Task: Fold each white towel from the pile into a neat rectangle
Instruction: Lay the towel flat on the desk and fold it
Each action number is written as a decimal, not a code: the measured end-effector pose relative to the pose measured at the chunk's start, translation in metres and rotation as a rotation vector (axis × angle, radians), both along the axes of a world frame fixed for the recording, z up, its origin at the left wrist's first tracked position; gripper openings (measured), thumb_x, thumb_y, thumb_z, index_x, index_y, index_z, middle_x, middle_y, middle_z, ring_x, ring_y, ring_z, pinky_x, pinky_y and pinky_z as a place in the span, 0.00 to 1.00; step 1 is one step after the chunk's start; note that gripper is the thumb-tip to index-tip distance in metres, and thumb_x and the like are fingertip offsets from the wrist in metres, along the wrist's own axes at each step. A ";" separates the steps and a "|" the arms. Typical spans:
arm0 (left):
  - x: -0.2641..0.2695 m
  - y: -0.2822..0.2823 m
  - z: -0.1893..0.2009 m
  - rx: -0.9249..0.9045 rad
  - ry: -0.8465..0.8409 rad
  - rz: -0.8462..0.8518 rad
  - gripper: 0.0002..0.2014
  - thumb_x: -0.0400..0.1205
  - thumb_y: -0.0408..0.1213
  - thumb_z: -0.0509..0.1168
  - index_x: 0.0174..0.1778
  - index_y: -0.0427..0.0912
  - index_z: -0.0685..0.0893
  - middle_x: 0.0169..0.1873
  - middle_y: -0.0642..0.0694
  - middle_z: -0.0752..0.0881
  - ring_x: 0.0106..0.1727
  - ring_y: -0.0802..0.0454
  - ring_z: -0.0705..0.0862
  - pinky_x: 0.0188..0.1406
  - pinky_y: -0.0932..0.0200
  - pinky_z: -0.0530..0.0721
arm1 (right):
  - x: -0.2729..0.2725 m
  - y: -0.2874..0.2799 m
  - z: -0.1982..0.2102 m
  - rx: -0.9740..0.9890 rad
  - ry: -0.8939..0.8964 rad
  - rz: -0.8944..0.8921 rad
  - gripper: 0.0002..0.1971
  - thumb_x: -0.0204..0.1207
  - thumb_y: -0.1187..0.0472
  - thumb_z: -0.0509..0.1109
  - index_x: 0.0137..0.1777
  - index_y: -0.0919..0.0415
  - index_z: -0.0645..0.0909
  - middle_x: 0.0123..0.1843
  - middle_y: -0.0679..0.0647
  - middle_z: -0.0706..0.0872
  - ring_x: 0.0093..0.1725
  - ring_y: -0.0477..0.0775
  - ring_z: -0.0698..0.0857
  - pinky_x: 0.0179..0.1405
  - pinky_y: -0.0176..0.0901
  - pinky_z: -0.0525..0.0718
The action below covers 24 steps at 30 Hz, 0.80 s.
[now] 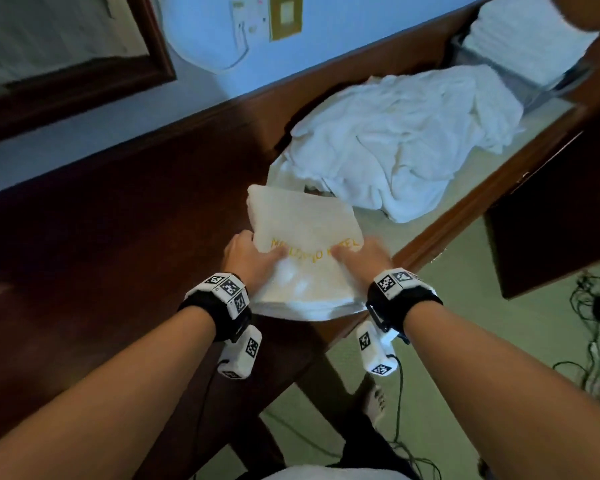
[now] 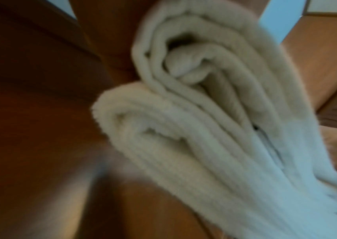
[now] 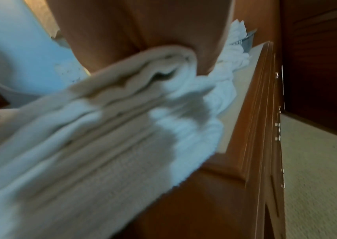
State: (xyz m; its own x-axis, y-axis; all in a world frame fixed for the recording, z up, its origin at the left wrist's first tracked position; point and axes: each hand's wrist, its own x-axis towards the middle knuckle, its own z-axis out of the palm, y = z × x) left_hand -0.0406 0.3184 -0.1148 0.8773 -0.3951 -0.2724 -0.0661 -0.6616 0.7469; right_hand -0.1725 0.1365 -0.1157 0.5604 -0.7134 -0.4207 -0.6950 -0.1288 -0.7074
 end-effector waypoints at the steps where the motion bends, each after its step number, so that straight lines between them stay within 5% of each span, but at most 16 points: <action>1: -0.002 -0.019 0.011 -0.036 -0.018 -0.014 0.23 0.71 0.56 0.77 0.53 0.44 0.83 0.53 0.46 0.87 0.53 0.46 0.87 0.52 0.47 0.88 | -0.006 -0.017 0.011 -0.012 -0.037 -0.015 0.19 0.73 0.44 0.74 0.57 0.53 0.78 0.44 0.42 0.81 0.49 0.53 0.83 0.55 0.45 0.81; 7: -0.030 -0.161 0.059 -0.173 -0.112 -0.136 0.24 0.67 0.60 0.74 0.53 0.49 0.86 0.48 0.52 0.89 0.46 0.54 0.87 0.32 0.66 0.78 | -0.049 -0.143 0.065 -0.131 -0.121 -0.143 0.24 0.71 0.43 0.77 0.60 0.58 0.80 0.55 0.53 0.85 0.55 0.57 0.85 0.55 0.46 0.82; 12: -0.067 -0.281 0.089 -0.226 -0.151 -0.219 0.11 0.76 0.51 0.75 0.46 0.49 0.85 0.34 0.60 0.84 0.34 0.64 0.82 0.21 0.76 0.69 | -0.098 -0.250 0.100 -0.206 -0.153 -0.203 0.25 0.71 0.45 0.79 0.61 0.59 0.83 0.59 0.57 0.88 0.59 0.59 0.86 0.54 0.43 0.80; 17: -0.110 -0.387 0.106 -0.324 -0.178 -0.264 0.15 0.75 0.53 0.74 0.38 0.44 0.86 0.33 0.48 0.87 0.37 0.49 0.84 0.31 0.57 0.74 | -0.152 -0.342 0.119 -0.275 -0.147 -0.292 0.29 0.69 0.42 0.79 0.62 0.61 0.81 0.60 0.58 0.87 0.60 0.62 0.86 0.62 0.55 0.84; 20: -0.134 -0.443 0.109 -0.367 -0.151 -0.304 0.24 0.69 0.59 0.70 0.37 0.38 0.86 0.31 0.44 0.86 0.35 0.44 0.84 0.30 0.51 0.77 | -0.184 -0.387 0.124 -0.276 -0.149 -0.358 0.26 0.69 0.43 0.79 0.60 0.59 0.82 0.56 0.56 0.88 0.56 0.59 0.87 0.57 0.50 0.85; 24: -0.153 -0.519 0.111 -0.419 -0.107 -0.383 0.28 0.66 0.62 0.69 0.33 0.35 0.83 0.24 0.50 0.77 0.29 0.49 0.75 0.29 0.53 0.73 | -0.218 -0.442 0.132 -0.285 -0.150 -0.430 0.23 0.71 0.44 0.79 0.58 0.60 0.82 0.54 0.54 0.88 0.49 0.56 0.85 0.47 0.43 0.79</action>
State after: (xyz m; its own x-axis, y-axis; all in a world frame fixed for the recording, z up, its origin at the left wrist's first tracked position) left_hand -0.1935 -0.2003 -0.0038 0.6642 -0.7453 0.0585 -0.3325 -0.2244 0.9160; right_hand -0.3905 -0.3059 0.0164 0.2314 -0.9661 -0.1143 -0.6211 -0.0563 -0.7817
